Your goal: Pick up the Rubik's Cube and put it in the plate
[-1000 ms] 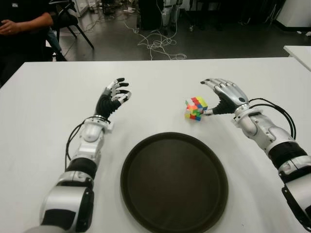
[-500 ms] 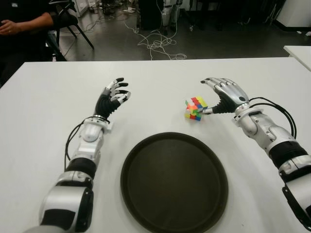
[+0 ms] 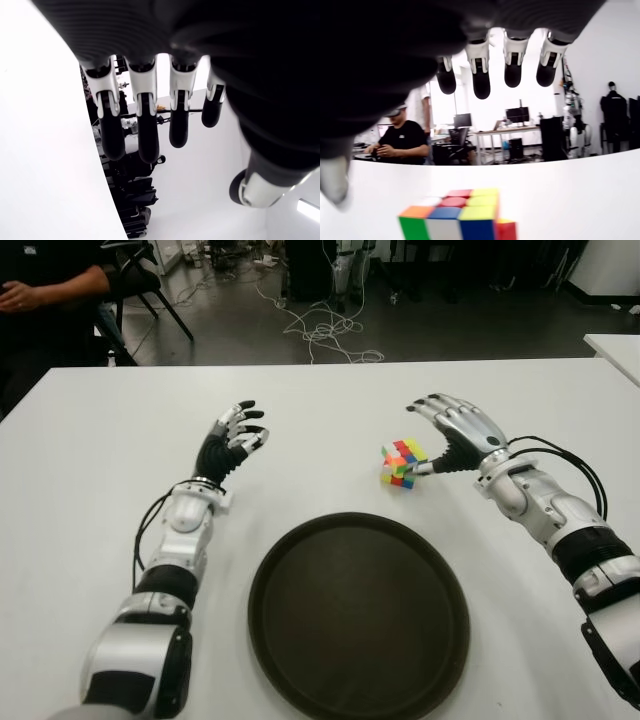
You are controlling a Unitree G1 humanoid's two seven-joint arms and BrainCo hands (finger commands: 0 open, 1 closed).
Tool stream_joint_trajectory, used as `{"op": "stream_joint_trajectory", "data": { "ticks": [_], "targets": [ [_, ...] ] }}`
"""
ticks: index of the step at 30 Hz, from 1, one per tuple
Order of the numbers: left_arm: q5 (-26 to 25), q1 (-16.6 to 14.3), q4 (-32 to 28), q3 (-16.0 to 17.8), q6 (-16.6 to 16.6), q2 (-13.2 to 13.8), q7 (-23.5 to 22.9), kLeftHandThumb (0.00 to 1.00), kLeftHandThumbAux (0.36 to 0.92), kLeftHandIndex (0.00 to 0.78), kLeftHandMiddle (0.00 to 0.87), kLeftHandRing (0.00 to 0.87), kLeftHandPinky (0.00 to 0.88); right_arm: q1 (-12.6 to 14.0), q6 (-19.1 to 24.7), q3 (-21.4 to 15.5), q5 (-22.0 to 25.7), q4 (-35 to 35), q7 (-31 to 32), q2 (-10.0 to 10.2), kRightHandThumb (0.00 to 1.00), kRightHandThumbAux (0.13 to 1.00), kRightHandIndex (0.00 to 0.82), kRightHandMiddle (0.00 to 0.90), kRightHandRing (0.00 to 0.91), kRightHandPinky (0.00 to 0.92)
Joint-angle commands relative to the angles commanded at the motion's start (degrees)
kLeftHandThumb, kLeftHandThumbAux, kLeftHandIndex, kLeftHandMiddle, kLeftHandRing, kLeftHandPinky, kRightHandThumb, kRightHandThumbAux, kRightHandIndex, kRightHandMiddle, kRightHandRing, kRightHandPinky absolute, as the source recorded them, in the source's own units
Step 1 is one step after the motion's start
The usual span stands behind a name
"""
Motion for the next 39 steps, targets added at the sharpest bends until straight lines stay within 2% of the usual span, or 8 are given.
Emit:
{"op": "stream_joint_trajectory", "data": {
  "ticks": [12, 19, 27, 35, 39],
  "targets": [
    [0.68, 0.28, -0.30, -0.50, -0.22, 0.17, 0.47, 0.140, 0.656, 0.169, 0.228, 0.273, 0.348, -0.04, 0.36, 0.78, -0.63, -0.15, -0.13, 0.98, 0.000, 0.556, 0.022, 0.028, 0.012, 0.021],
    [0.85, 0.08, 0.06, -0.57, -0.44, 0.16, 0.65, 0.132, 0.643, 0.172, 0.236, 0.273, 0.341, 1.13, 2.15, -0.76, 0.15, -6.22, 1.07, 0.68, 0.000, 0.600, 0.052, 0.048, 0.047, 0.063],
    [0.95, 0.10, 0.03, -0.65, -0.69, 0.20, 0.74, 0.118, 0.633, 0.174, 0.233, 0.273, 0.333, 1.51, 1.12, -2.60, 1.32, -5.63, -2.47, 1.81, 0.000, 0.642, 0.077, 0.088, 0.095, 0.103],
    [0.87, 0.27, -0.29, -0.69, -0.60, 0.16, 0.72, 0.135, 0.659, 0.172, 0.242, 0.274, 0.332, 1.04, 1.38, -3.02, 1.44, -4.66, -2.87, 2.63, 0.000, 0.654, 0.091, 0.104, 0.126, 0.157],
    [0.76, 0.34, -0.42, -0.62, -0.52, 0.07, 0.81, 0.135, 0.653, 0.173, 0.240, 0.276, 0.336, 0.96, 1.84, -2.86, 1.28, -4.15, -2.97, 3.15, 0.000, 0.667, 0.095, 0.106, 0.135, 0.178]
  ]
}}
